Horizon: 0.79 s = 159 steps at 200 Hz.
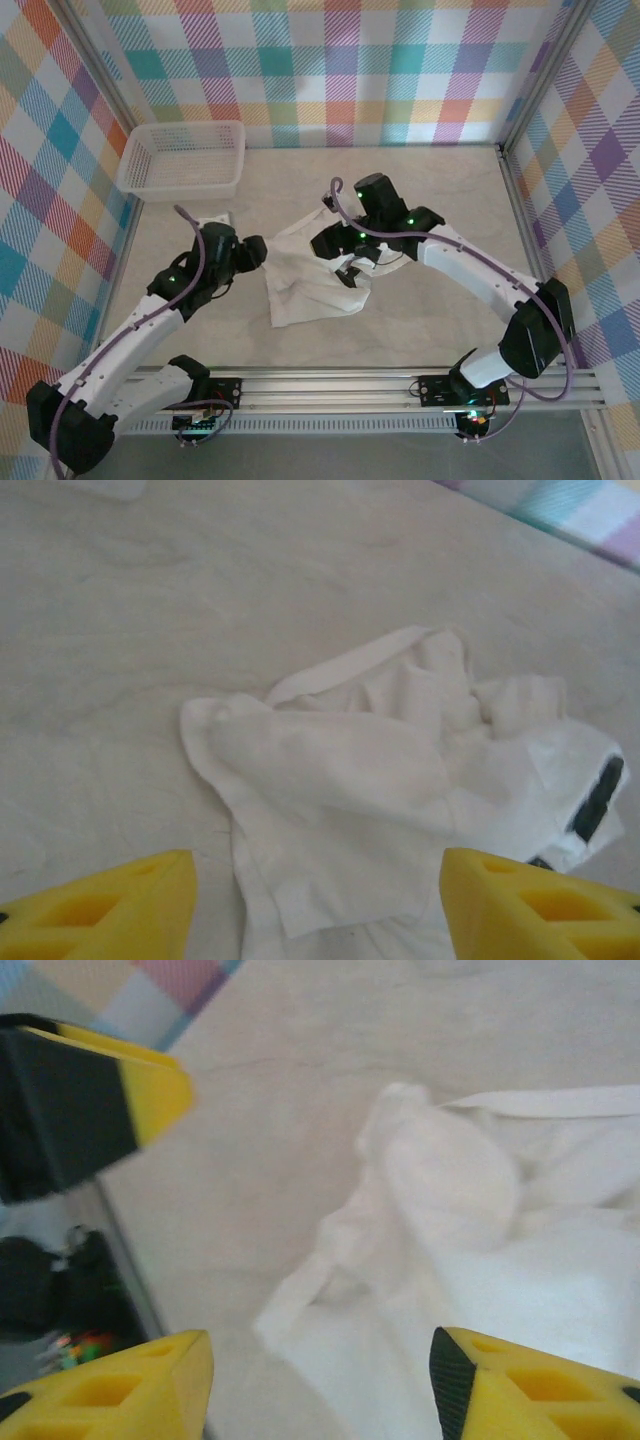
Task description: Fold the inside-out t-shirt
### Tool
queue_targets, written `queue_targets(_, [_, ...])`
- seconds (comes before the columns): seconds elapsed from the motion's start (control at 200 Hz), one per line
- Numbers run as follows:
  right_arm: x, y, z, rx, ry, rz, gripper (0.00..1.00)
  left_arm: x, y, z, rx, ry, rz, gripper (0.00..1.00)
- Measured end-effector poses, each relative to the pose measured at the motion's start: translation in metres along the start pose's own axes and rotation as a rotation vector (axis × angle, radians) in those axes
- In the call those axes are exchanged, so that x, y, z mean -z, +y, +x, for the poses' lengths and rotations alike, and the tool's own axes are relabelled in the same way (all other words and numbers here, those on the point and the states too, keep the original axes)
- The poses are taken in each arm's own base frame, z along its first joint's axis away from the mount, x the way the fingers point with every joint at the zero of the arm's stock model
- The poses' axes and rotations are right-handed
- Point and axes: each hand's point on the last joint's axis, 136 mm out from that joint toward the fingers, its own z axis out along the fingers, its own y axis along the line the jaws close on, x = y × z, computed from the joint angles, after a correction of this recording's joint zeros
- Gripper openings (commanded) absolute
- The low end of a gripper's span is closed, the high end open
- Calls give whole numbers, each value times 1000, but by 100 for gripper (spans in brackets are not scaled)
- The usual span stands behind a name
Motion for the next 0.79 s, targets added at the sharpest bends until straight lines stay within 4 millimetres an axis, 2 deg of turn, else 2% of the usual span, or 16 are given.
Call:
queue_targets(0.125, [-35,-30,2,30,49,76,75,-34,33,8,168,130,-58,65])
queue_targets(0.195, [-62,-45,12,32,100,92,77,-56,49,18,267,219,-76,65])
queue_targets(0.26, [-84,-58,29,25,160,102,75,-73,61,26,342,277,-84,65])
queue_targets(0.295, [-95,-65,39,18,194,108,69,-83,65,28,380,300,-80,65])
queue_targets(0.335, [-103,-70,47,8,222,115,56,-93,69,30,420,319,-71,64])
queue_targets(0.375, [-109,-75,54,4,248,122,36,-103,72,31,454,331,-59,64])
queue_targets(0.405, [-111,-77,56,6,257,127,16,-110,74,31,477,336,-51,64])
queue_targets(0.425, [-111,-78,56,9,258,131,5,-115,75,31,493,341,-45,64])
queue_targets(0.44, [-111,-78,56,9,259,133,0,-118,75,31,500,343,-39,64])
queue_targets(0.54, [-100,-79,48,10,206,152,0,-134,75,34,544,360,-11,62])
queue_targets(0.605, [-81,-81,51,1,146,166,0,-139,71,34,560,366,16,61])
queue_targets(0.705, [-42,-88,74,-41,86,205,0,-140,62,27,571,357,68,58])
queue_targets(0.75, [-33,-93,88,-68,83,224,0,-138,58,25,569,354,90,58])
queue_targets(0.795, [-30,-96,106,-105,98,231,7,-136,53,23,565,354,108,58])
